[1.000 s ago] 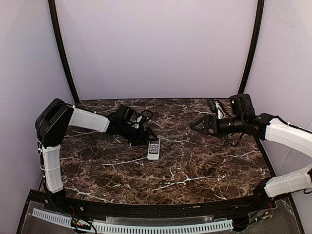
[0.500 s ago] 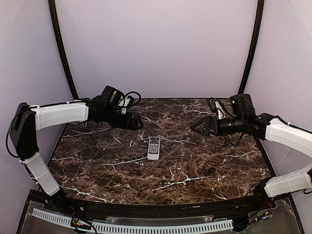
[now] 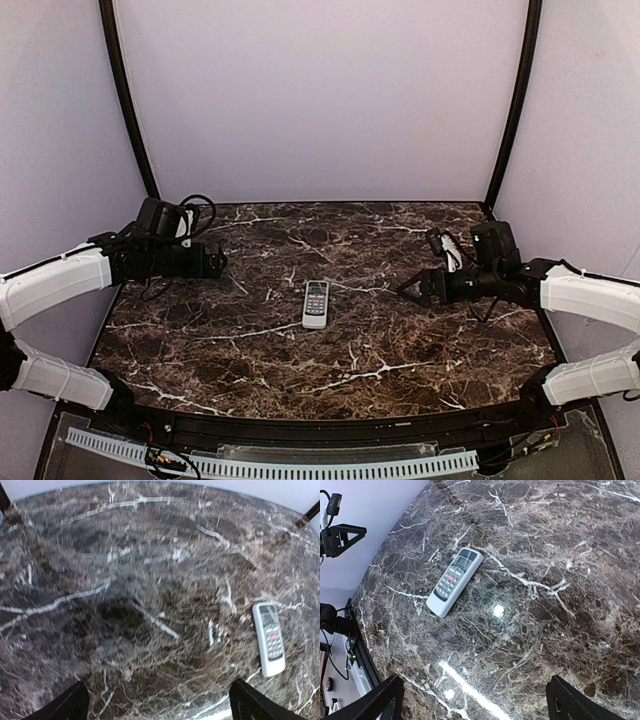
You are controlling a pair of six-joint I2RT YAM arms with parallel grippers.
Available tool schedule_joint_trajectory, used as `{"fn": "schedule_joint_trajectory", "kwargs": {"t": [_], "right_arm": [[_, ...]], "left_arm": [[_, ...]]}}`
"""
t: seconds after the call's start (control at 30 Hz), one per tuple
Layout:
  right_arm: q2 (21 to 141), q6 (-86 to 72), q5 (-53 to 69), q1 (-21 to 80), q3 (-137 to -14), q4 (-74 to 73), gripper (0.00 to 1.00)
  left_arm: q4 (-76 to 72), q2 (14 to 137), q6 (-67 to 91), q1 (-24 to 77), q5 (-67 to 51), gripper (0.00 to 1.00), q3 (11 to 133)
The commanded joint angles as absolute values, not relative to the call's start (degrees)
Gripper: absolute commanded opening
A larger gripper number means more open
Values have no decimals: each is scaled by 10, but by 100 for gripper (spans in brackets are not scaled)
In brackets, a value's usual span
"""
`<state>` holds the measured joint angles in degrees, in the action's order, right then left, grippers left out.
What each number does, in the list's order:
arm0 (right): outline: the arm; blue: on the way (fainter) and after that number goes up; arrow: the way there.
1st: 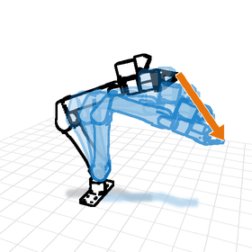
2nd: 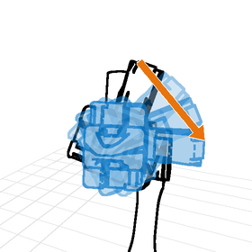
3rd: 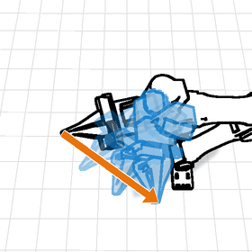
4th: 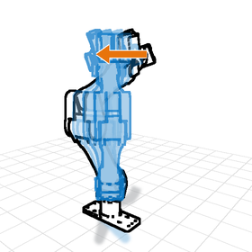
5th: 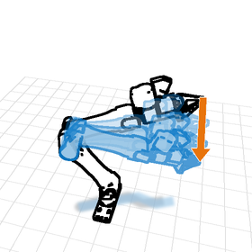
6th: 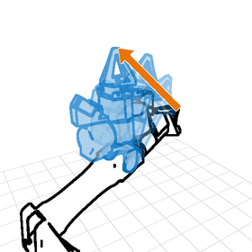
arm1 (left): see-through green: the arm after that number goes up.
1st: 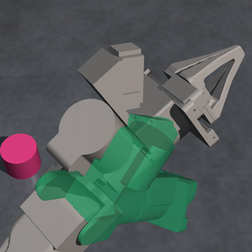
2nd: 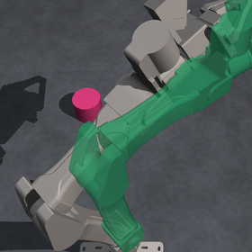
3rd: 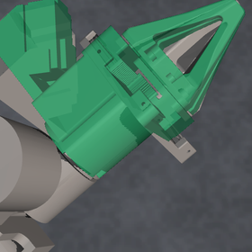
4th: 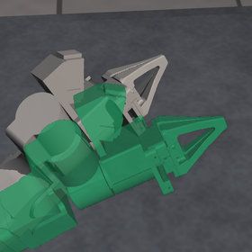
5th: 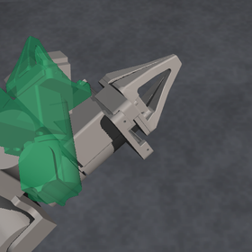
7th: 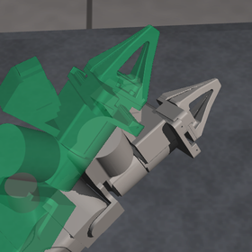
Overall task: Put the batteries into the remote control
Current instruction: Reset both arms
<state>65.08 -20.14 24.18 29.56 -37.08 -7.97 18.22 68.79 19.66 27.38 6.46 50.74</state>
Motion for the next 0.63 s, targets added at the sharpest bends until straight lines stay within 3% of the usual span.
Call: {"fn": "schedule_joint_trajectory", "kwargs": {"t": [0.0,0.3,0.6], "right_arm": [[648,-202,225,292,-318,-25,99],[623,-231,214,292,-251,41,99],[611,-232,220,292,-245,47,99]], "left_arm": [[177,692,230,266,24,99,436],[112,717,255,266,2,99,377],[112,731,255,265,3,98,403]]}}
